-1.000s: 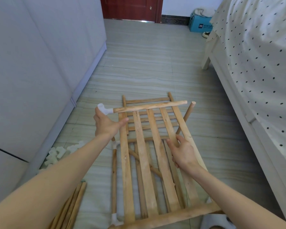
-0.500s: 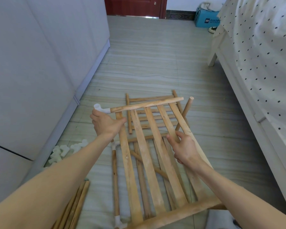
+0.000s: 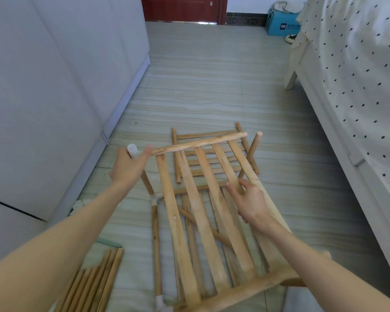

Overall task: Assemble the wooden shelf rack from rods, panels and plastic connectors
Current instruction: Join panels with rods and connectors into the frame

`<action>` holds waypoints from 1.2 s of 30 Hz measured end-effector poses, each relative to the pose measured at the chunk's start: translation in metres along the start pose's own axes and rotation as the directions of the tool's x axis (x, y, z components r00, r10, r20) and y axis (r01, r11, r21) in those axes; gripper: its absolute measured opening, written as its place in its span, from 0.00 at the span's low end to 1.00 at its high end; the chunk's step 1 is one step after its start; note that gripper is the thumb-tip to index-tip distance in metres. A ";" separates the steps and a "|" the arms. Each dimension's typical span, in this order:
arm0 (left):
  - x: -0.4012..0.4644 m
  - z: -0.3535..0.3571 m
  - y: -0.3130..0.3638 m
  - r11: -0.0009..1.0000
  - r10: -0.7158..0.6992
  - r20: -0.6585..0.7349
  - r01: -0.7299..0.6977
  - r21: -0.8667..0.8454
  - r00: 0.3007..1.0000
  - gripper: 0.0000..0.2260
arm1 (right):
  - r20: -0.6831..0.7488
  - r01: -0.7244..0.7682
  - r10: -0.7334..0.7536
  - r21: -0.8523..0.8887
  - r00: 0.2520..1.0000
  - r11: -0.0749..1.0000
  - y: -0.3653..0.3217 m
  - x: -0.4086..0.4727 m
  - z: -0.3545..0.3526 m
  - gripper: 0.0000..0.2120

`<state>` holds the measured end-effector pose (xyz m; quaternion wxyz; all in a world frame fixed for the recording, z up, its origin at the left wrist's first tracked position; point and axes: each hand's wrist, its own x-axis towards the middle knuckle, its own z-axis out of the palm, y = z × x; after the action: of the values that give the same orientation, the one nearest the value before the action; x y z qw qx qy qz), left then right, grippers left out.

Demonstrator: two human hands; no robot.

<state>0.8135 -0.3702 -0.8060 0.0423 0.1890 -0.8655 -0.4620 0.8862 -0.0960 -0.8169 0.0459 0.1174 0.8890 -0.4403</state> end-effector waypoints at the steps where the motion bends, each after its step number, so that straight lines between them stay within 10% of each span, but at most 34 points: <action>1: 0.004 -0.008 -0.004 0.995 -0.008 0.018 0.009 -0.096 1.000 0.30 | -0.007 0.003 -0.003 -0.009 1.000 1.000 0.000 0.005 -0.002 0.20; 7: 0.024 -0.026 -0.018 0.860 -0.040 0.240 0.156 -0.487 0.970 0.28 | -0.030 0.037 -0.043 -0.168 0.999 0.985 -0.005 0.037 0.001 0.22; 17: 0.046 -0.025 -0.032 0.691 0.083 0.811 0.554 -0.465 0.579 0.29 | -0.041 0.034 -0.039 -0.113 0.998 0.993 0.005 0.045 0.009 0.13; 36: 0.035 -0.014 -0.030 0.610 0.015 0.663 0.519 -0.599 0.748 0.24 | 0.008 0.045 -0.045 -0.056 0.999 0.997 0.008 0.051 0.020 0.12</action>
<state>0.7934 -0.4089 -0.8261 -0.2338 0.1225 -0.5182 -0.8135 0.8380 -0.0986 -0.8445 0.0422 0.0946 0.9033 -0.4163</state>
